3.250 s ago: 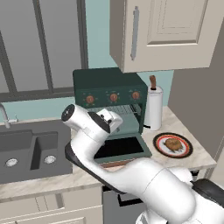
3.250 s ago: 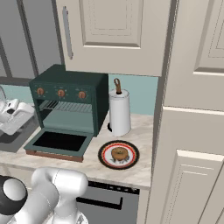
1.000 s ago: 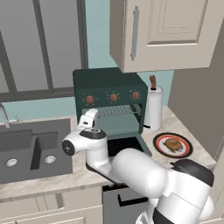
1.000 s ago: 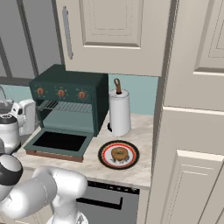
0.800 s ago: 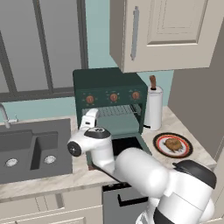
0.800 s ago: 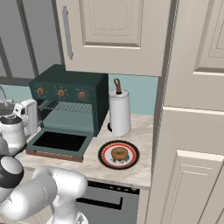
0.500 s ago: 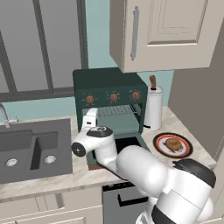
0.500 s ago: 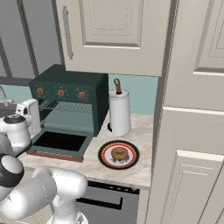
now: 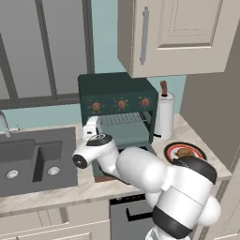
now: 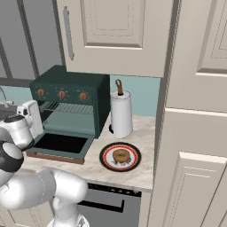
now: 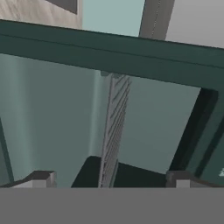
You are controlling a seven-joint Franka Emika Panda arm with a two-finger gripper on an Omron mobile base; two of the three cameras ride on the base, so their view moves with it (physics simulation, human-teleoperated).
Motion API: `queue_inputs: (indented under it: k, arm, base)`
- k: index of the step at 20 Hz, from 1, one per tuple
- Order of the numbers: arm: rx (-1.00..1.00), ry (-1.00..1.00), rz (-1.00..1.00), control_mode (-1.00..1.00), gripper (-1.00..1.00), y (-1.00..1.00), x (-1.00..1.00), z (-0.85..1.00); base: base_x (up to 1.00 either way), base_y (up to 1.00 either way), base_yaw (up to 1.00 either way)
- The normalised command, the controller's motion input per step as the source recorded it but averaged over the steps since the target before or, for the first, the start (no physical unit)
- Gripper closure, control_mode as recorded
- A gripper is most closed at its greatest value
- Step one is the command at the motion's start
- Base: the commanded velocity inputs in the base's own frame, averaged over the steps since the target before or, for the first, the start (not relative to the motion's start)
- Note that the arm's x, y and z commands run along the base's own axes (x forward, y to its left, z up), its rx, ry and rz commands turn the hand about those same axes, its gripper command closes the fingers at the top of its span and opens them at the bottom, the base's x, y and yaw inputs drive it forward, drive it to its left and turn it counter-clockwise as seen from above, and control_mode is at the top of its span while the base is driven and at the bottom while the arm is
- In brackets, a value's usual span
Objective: Pick up the bagel from the plate, place it on the toaster oven rack, close the door, and set the timer.
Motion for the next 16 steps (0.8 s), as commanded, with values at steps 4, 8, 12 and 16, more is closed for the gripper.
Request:
queue_inputs:
  k: [4,8,12,16]
  arm:
    - [-0.10,0.00,-0.05,-1.00,-1.00,0.00,0.10,-0.16]
    - [-0.07,0.00,-0.04,-1.00,-1.00,0.00,0.12,-0.11]
    - [-0.04,0.00,-0.02,-1.00,-1.00,0.00,0.20,0.00]
    - [-0.04,0.00,0.00,-1.00,-1.00,0.00,0.24,0.00]
  base:
    - [0.00,0.00,0.00]
    - [0.00,0.00,0.00]
    - [0.00,0.00,0.00]
    - [0.00,0.00,0.00]
